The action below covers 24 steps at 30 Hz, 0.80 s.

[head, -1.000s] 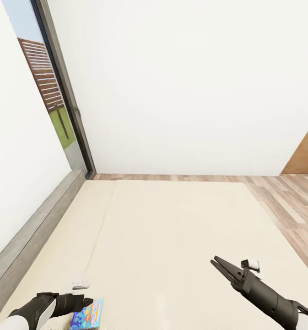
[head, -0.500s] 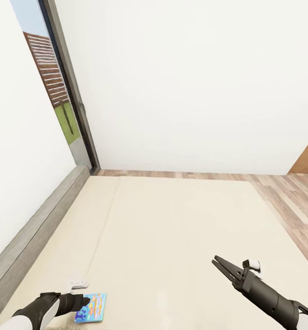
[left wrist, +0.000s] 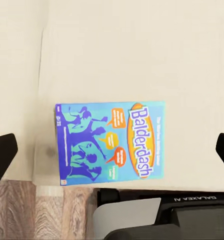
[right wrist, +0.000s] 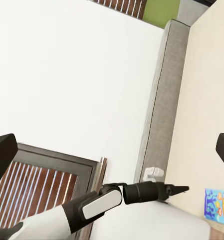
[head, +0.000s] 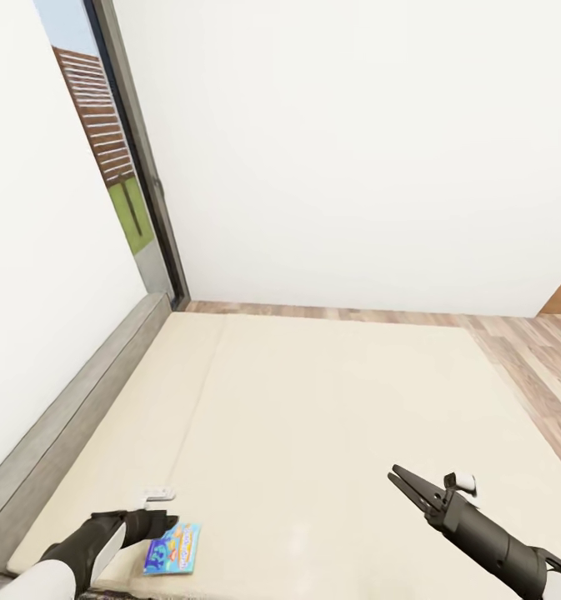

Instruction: Put all the toys in the child's room - the three board games (two on the bed and one on the table), the two jigsaw puzzles on the table, and the tennis ball on the table - inside the toy box on the table in the child's room.

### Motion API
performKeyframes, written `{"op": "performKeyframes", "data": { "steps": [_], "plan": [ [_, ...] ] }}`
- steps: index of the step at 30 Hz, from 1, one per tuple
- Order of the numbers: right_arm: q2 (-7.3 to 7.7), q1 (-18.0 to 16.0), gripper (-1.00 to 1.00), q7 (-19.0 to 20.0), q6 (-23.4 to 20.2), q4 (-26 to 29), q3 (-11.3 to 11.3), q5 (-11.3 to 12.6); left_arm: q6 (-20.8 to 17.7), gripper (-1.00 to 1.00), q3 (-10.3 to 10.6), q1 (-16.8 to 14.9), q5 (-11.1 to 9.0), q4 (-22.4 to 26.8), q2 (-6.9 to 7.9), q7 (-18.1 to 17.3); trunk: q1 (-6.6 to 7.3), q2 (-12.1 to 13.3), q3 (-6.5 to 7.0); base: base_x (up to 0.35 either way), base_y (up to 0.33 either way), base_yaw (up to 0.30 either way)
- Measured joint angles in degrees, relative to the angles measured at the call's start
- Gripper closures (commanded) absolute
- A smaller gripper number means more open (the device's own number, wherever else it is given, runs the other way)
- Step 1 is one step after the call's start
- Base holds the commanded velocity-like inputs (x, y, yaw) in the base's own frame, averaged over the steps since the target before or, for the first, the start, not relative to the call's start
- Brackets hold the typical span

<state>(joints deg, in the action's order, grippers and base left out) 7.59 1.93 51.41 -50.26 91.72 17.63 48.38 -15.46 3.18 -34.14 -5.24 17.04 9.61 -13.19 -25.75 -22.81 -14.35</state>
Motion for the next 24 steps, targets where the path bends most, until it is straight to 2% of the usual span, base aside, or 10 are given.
{"op": "performKeyframes", "data": {
  "steps": [7, 24],
  "plan": [
    [0.09, 0.0, -1.0, 0.0, 0.0, -0.1, 0.0, 0.0, 0.6, -1.0, 0.0, -0.1, 0.0, 1.3, -0.38, 2.7, 0.0, 0.0, -0.65, 0.0, 0.0, 0.088],
    [0.04, 0.0, -1.0, -0.2, 0.0, -0.2, 0.0, -0.1, 1.0, -1.0, 0.0, -0.5, 0.1, 1.4, -0.52, 3.1, 0.0, 0.0, -2.24, 0.0, 0.0, 0.088]
  ]
}}
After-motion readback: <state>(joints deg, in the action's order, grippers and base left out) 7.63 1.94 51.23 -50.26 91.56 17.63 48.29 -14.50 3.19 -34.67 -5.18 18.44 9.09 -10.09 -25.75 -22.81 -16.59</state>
